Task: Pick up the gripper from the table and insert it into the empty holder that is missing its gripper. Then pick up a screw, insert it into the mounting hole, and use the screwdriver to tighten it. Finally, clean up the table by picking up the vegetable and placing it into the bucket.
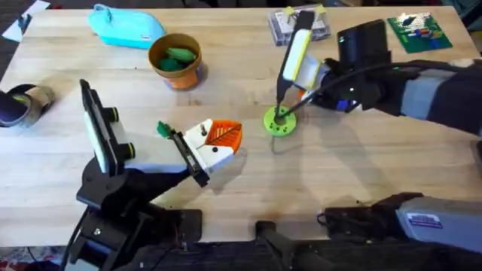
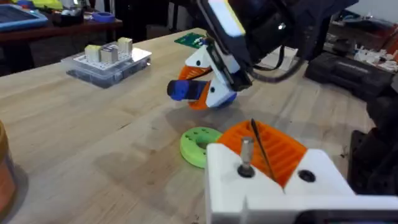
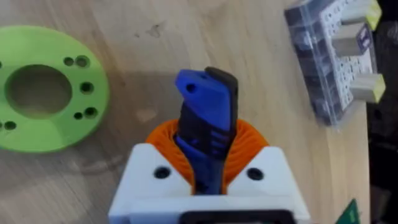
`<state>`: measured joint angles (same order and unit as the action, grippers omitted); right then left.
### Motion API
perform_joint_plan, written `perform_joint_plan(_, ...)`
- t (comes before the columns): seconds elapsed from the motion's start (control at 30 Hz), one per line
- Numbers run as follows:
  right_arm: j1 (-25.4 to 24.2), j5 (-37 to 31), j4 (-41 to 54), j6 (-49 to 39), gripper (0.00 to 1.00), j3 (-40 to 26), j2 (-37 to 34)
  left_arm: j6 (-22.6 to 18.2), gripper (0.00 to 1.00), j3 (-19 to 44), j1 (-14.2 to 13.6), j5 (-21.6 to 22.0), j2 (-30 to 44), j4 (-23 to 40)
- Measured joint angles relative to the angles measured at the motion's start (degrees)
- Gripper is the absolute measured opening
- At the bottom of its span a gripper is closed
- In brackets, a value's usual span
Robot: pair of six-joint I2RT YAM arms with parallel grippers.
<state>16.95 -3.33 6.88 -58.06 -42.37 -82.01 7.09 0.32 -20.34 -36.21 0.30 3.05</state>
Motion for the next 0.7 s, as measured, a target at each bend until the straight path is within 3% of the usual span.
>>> perform_joint_plan(0.17,2.5,-0.5,-0.7,-1.5,0.898,0.0,-1.3,0.0,0.017,0.0,0.0,0.0,0.0,0.0)
perform_joint_plan(0.2,2.6,-0.6,-0.8,-0.4,0.967,0.0,-1.2,0.0,0.017,0.0,0.0,0.0,0.0,0.0)
perform_joint_plan(0.4,2.6,-1.3,2.2,12.1,0.995,-0.5,2.0,0.0,0.017,0.0,0.0,0.0,0.0,0.0)
perform_joint_plan(0.7,2.6,-1.4,7.9,32.4,0.995,-2.3,16.2,0.0,0.017,0.0,0.0,0.0,0.0,0.0)
